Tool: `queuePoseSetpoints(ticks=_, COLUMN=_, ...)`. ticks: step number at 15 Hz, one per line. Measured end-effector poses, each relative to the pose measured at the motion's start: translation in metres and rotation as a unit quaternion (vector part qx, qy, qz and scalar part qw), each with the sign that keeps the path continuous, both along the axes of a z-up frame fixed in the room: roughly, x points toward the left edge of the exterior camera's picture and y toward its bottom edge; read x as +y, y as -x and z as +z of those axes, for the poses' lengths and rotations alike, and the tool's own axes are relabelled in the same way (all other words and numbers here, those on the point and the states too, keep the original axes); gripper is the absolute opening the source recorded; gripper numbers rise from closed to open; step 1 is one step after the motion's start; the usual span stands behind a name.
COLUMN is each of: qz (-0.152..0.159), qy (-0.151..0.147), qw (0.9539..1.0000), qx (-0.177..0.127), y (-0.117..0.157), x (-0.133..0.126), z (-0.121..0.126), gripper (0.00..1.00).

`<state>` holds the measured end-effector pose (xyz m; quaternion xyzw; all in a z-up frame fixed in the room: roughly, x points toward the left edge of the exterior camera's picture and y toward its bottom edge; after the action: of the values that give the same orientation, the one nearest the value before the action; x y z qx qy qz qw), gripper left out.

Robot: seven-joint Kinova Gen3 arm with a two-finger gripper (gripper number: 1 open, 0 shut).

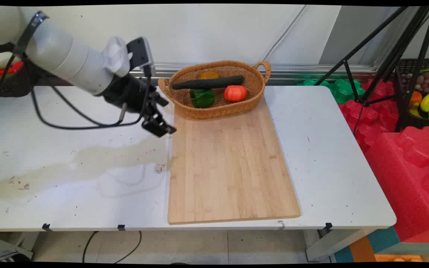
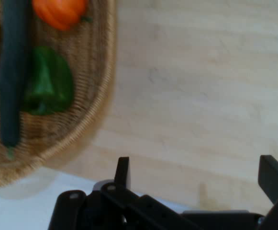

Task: Pick up the cucumber from the vegetable basket

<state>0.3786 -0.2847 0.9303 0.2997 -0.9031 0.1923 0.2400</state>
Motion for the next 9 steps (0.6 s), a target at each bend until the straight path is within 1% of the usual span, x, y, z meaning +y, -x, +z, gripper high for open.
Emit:
queuePoseSetpoints(ticks=4, qz=0.031, qy=0.022, qw=0.9991, qx=0.019, y=0.005, x=-0.025, z=0.012, gripper=1.0)
queuePoseSetpoints(ticks=7, qz=0.058, qy=0.04, qw=0.997, qx=0.031, y=0.01, x=-0.057, z=0.023, gripper=1.0)
queuePoseSetpoints(ticks=9, qz=0.076, qy=0.045, qw=0.9955, qx=0.036, y=0.014, x=-0.079, z=0.027, gripper=1.0)
